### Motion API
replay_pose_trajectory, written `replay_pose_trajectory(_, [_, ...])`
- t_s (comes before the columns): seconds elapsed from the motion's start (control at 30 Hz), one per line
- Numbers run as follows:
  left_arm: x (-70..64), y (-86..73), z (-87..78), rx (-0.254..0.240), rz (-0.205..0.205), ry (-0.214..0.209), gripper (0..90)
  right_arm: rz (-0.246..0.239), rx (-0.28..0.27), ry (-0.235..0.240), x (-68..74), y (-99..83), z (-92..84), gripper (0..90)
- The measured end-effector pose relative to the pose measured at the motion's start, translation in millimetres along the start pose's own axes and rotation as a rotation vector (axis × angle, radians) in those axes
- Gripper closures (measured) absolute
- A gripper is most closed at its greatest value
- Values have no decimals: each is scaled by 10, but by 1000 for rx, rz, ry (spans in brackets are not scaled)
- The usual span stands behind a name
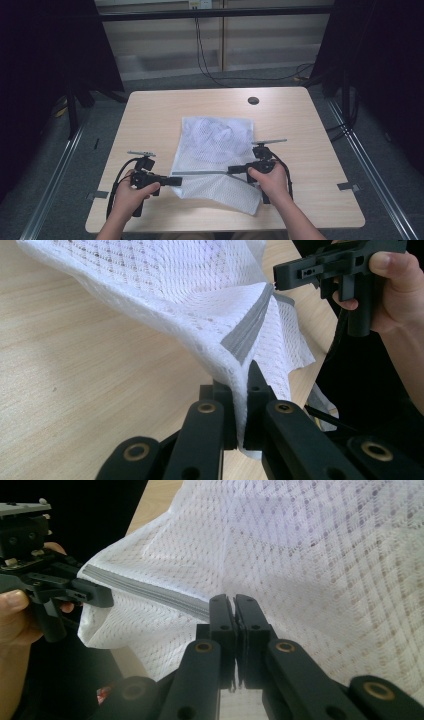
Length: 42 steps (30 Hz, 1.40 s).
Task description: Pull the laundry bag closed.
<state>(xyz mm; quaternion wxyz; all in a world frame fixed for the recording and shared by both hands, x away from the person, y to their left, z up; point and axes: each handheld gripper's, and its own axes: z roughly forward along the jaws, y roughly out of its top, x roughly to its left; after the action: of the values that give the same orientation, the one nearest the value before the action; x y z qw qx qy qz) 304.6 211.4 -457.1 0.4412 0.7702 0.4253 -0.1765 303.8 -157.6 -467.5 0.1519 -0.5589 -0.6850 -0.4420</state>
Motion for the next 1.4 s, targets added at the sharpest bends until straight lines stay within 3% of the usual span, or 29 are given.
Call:
replay_pose_trajectory(0.77, [-5, -1, -4, -1, -19, 7, 888, -1, 4, -10, -33, -17, -64, 872])
replay_pose_trajectory(1.0, [7, 0, 1, 12, -2, 0, 888, 5, 7, 3, -53, -15, -88, 872])
replay_pose_trajectory(1.4, [11, -9, -27, 0, -23, 11, 888, 12, 1, -21, -114, -9, -162, 872])
